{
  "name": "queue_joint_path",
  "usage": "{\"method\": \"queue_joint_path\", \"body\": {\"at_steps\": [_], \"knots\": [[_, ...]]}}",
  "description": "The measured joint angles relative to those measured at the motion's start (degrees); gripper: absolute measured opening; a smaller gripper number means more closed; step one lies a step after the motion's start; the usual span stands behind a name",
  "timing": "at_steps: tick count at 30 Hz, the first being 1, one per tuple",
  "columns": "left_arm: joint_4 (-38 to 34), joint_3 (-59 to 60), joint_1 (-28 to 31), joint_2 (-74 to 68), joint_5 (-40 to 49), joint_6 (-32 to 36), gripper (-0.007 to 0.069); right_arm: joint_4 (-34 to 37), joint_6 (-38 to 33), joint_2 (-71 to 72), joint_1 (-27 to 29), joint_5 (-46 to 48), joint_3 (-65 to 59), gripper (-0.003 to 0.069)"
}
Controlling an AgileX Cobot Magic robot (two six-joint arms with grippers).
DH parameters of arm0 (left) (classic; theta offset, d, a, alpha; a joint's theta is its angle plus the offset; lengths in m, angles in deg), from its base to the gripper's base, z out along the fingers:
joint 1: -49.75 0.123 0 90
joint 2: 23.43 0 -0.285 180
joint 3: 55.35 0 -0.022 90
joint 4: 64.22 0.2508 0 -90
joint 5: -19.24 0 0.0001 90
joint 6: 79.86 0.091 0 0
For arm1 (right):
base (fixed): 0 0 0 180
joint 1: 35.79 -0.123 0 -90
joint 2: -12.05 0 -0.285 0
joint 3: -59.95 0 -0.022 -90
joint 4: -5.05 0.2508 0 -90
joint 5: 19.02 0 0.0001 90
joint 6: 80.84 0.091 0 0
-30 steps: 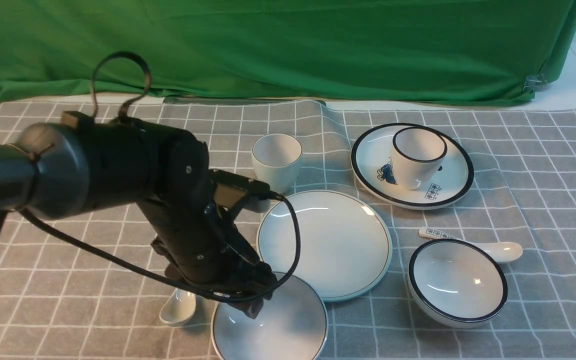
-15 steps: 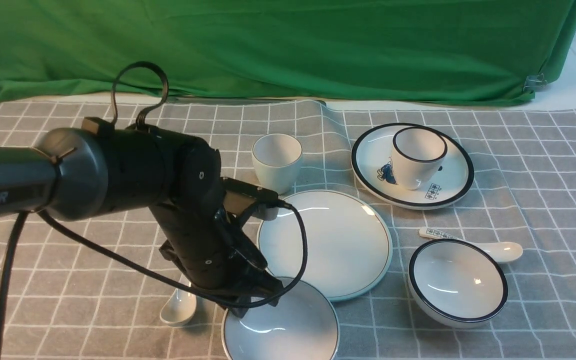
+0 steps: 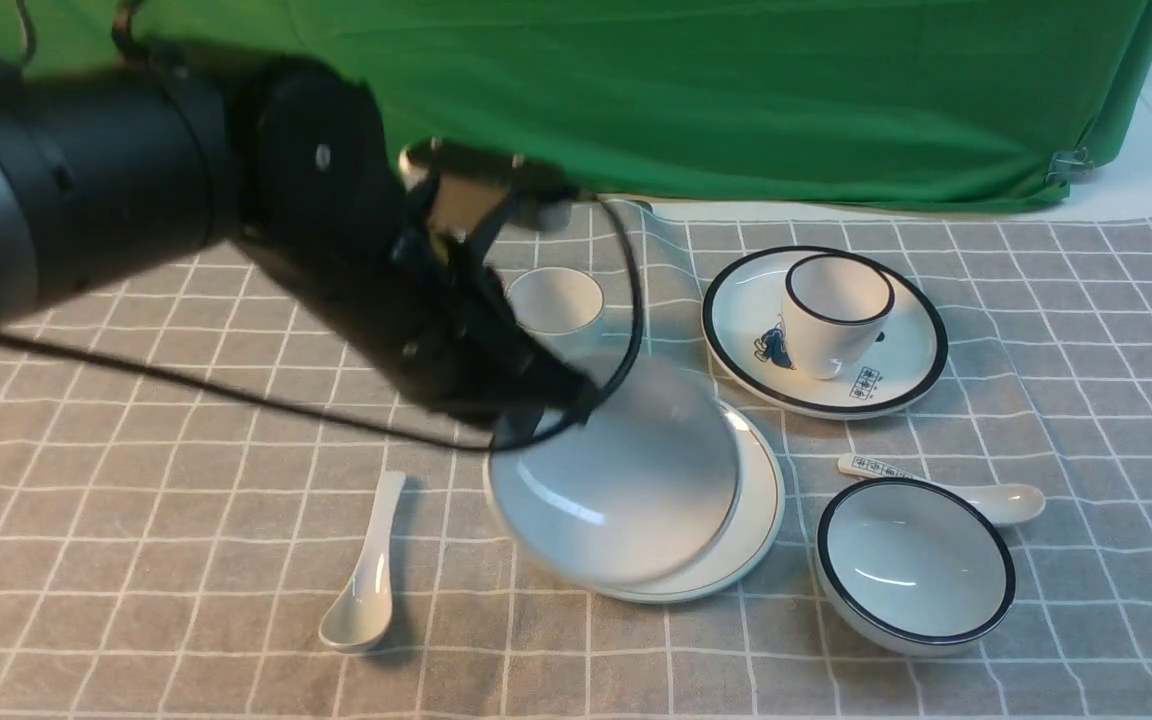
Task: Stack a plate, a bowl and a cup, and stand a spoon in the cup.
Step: Use the left arm to put the blue rice bowl into the blue large plate in the middle
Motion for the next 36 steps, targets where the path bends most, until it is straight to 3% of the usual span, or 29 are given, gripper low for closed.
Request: {"method": "queue_joint_path", "body": {"at_steps": [7, 29, 36], "knots": [[0.11, -10.2, 2.2, -12.47, -0.88, -0.96, 0.0025, 0.0, -0.43, 0.0, 0.0, 0.29, 0.0, 0.002], [-3.73, -11.8, 3.5, -21.98, -2.79, -0.25, 0.0041, 0.0, -1.15, 0.0, 0.0, 0.05, 0.02, 0.002], [-3.81, -11.9, 3.5, -21.92, -2.9, -0.25, 0.0185, 0.0, -1.2, 0.0, -0.06, -0.32, 0.02, 0.002]]}}
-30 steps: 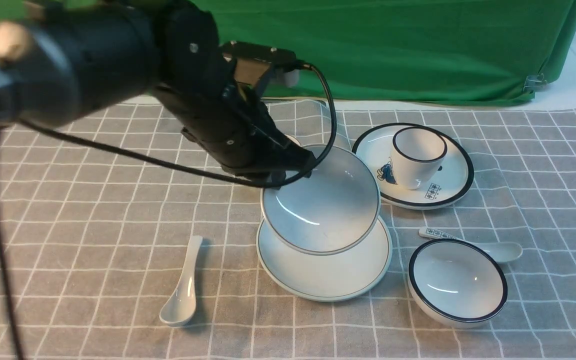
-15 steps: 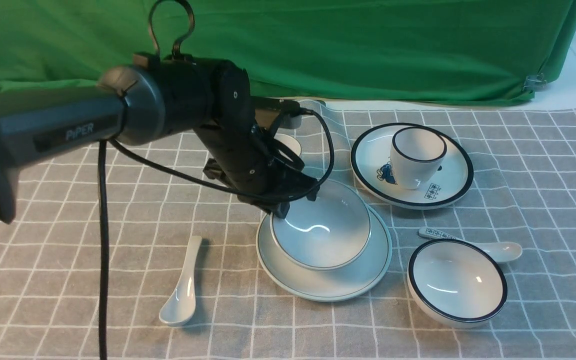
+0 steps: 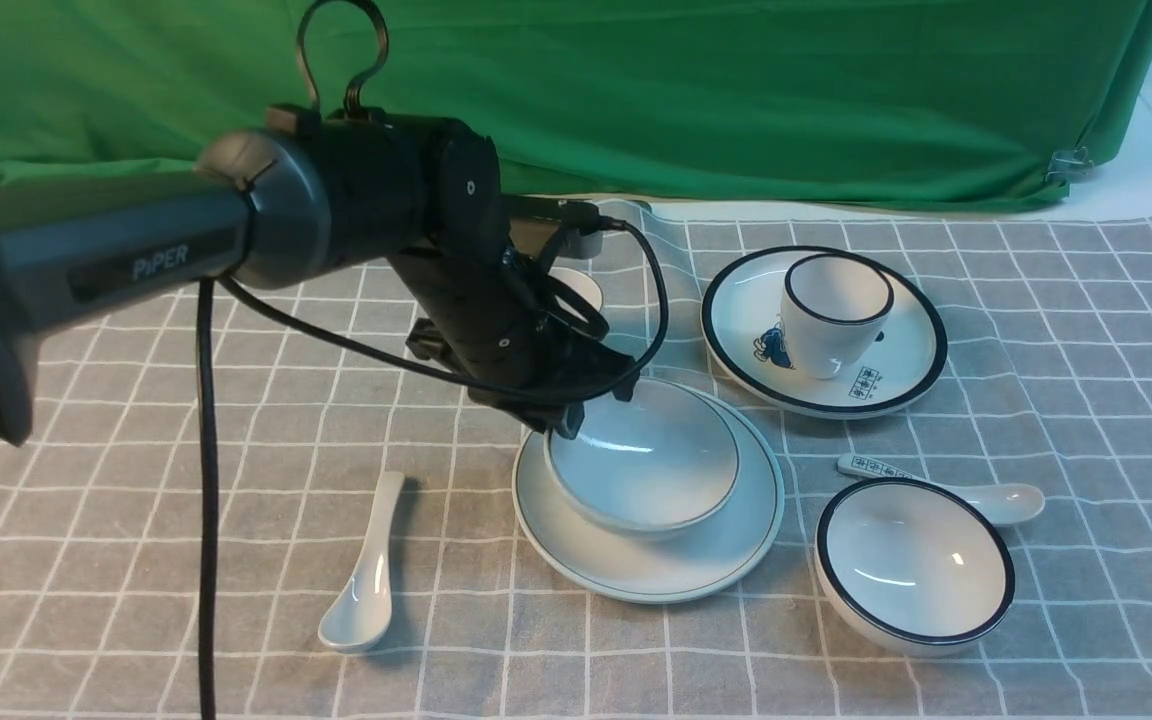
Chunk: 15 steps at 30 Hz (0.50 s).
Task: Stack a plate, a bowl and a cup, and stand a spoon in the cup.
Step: Use the left arm to put the blue rice bowl into the blue large plate in the middle, then use the left arm to grab a blue teacup
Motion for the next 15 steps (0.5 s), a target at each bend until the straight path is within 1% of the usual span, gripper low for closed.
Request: {"method": "queue_joint_path", "body": {"at_steps": [1, 2, 4, 6, 8, 11, 13, 15], "knots": [[0.0, 0.0, 0.0, 0.0, 0.0, 0.0, 0.0194, 0.0, 0.0, 0.0, 0.0, 0.0, 0.0, 0.002], [0.13, 0.0, 0.0, 0.34, 0.05, 0.0, 0.0232, 0.0, 0.0, 0.0, 0.0, 0.0, 0.0, 0.002], [0.09, 0.0, 0.08, 1.32, 0.26, -0.29, 0.0272, 0.0, 0.0, 0.0, 0.0, 0.06, 0.0, 0.002], [0.03, 0.0, 0.23, 2.31, 0.26, -1.48, 0.029, 0.0, 0.0, 0.0, 0.0, 0.06, 0.0, 0.002], [-0.01, -0.73, 1.2, 4.83, 0.61, -5.05, 0.0321, 0.0, 0.0, 0.0, 0.0, 0.12, 0.0, 0.002], [-0.01, -3.26, 3.23, 6.84, 1.15, -8.14, 0.0335, 0.0, 0.0, 0.0, 0.0, 0.12, 0.0, 0.002], [-0.01, -5.98, 5.38, 7.29, 1.21, -9.1, 0.0336, 0.0, 0.0, 0.0, 0.0, 0.12, 0.0, 0.002], [-0.01, -7.5, 6.37, 7.11, 0.94, -9.16, 0.0336, 0.0, 0.0, 0.0, 0.0, 0.12, 0.0, 0.002]]}}
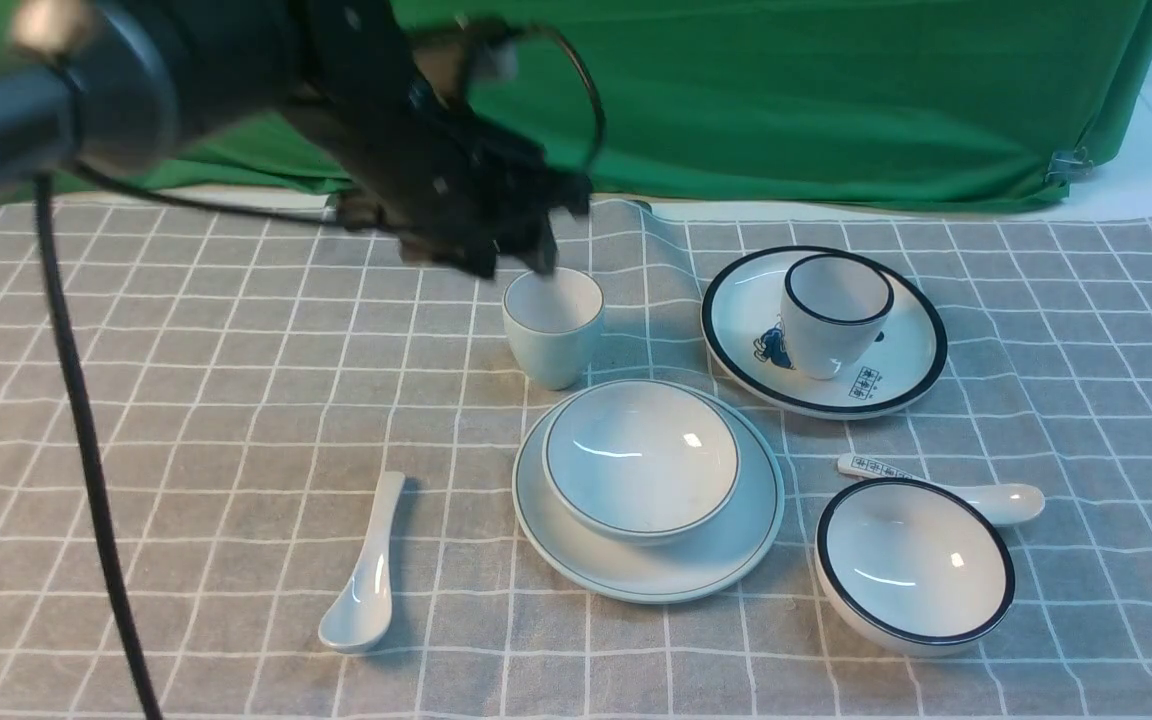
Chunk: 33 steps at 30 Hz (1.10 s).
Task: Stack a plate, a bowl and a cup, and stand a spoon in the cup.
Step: Use the left arm to grab a blue teacup
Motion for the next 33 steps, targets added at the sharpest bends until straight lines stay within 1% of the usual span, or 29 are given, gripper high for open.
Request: {"method": "queue_joint_path", "body": {"at_steps": [2, 7, 11, 14, 20, 22, 23, 26, 27, 28, 33], "knots": [[0.06, -2.73, 1.51, -1.44, -1.32, 0.45, 0.0337, 0.0, 0.0, 0.0, 0.0, 0.0, 0.0, 0.002], [0.13, -7.23, 2.47, -7.9, -2.3, 0.74, 0.0337, 0.0, 0.0, 0.0, 0.0, 0.0, 0.0, 0.002], [0.32, -8.24, 2.47, -11.83, -2.29, 0.87, 0.0337, 0.0, 0.0, 0.0, 0.0, -0.62, 0.0, 0.002], [-0.73, -8.42, 2.47, -14.78, -3.08, 2.36, 0.0337, 0.0, 0.0, 0.0, 0.0, -1.14, 0.0, 0.002], [-1.29, -8.48, 2.47, -16.87, -3.73, 3.8, 0.0332, 0.0, 0.0, 0.0, 0.0, -1.39, 0.0, 0.002], [-1.28, -8.48, 2.47, -17.52, -4.06, 4.55, 0.0293, 0.0, 0.0, 0.0, 0.0, -1.73, 0.0, 0.002], [-1.28, -8.48, 2.47, -17.67, -4.02, 4.74, 0.0288, 0.0, 0.0, 0.0, 0.0, -1.73, 0.0, 0.002], [-1.28, -8.48, 2.47, -18.23, -4.02, 5.06, 0.015, 0.0, 0.0, 0.0, 0.0, -2.15, 0.0, 0.002], [-1.09, -8.48, 2.47, -18.23, -3.96, 5.25, 0.009, 0.0, 0.0, 0.0, 0.0, -2.15, 0.0, 0.002], [-0.78, -8.68, 2.47, -18.17, -3.37, 5.48, 0.0055, 0.0, 0.0, 0.0, 0.0, -2.26, 0.0, 0.002], [0.43, -11.19, 3.15, -16.78, -0.03, 5.0, 0.0043, 0.0, 0.0, 0.0, 0.0, -2.26, 0.0, 0.002]]}}
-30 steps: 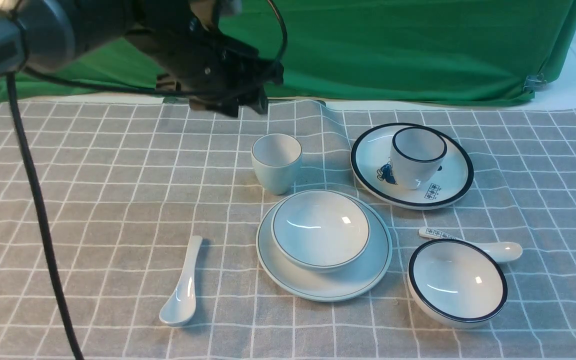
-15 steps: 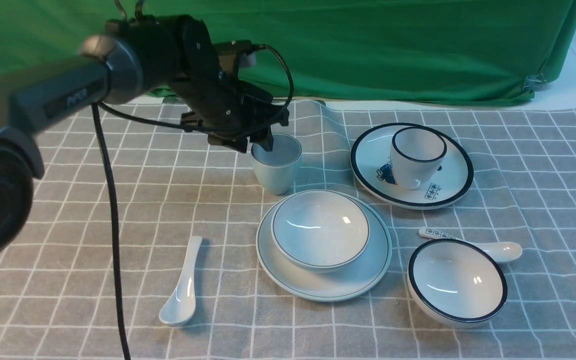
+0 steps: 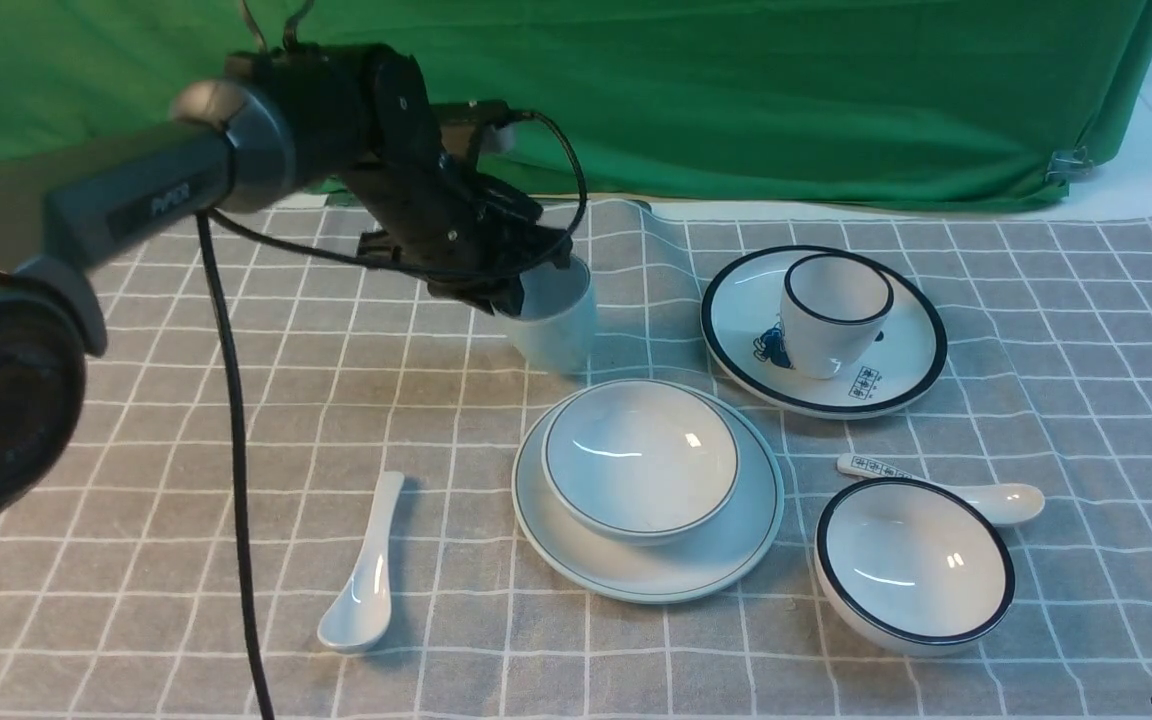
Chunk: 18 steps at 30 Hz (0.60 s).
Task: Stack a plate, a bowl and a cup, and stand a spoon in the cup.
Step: Use the left arm to grab a blue teacup, then use the left arm to put the blue teacup into the blue rice bowl in the middle
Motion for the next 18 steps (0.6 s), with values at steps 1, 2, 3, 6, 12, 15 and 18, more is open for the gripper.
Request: {"method": "queue_joint_path", "body": {"at_steps": [1, 2, 3, 6, 12, 15, 18], "knots": [[0.14, -1.87, 0.65, 1.99, 2.16, -0.07, 0.0043, 0.0, 0.0, 0.0, 0.0, 0.0, 0.0, 0.002], [-0.02, -2.71, 0.86, 2.8, 2.9, -0.07, 0.0043, 0.0, 0.0, 0.0, 0.0, 0.0, 0.0, 0.002], [-0.82, -3.85, 1.17, 4.93, 4.95, -0.07, 0.0043, 0.0, 0.0, 0.0, 0.0, 0.0, 0.0, 0.002], [-2.49, -4.93, 1.17, 7.79, 8.02, 1.56, 0.0043, 0.0, 0.0, 0.0, 0.0, -0.15, 0.0, 0.002], [-1.02, -4.99, -5.45, 11.37, 21.99, 4.61, 0.0043, 0.0, 0.0, 0.0, 0.0, -1.94, 0.0, 0.002], [0.57, -3.25, -9.01, 11.18, 22.53, 4.61, 0.0043, 0.0, 0.0, 0.0, 0.0, -2.23, 0.0, 0.002], [0.68, -0.33, -12.8, 10.68, 20.31, 4.37, 0.0043, 0.0, -0.15, 0.0, 0.0, -2.56, 0.0, 0.0024]]}}
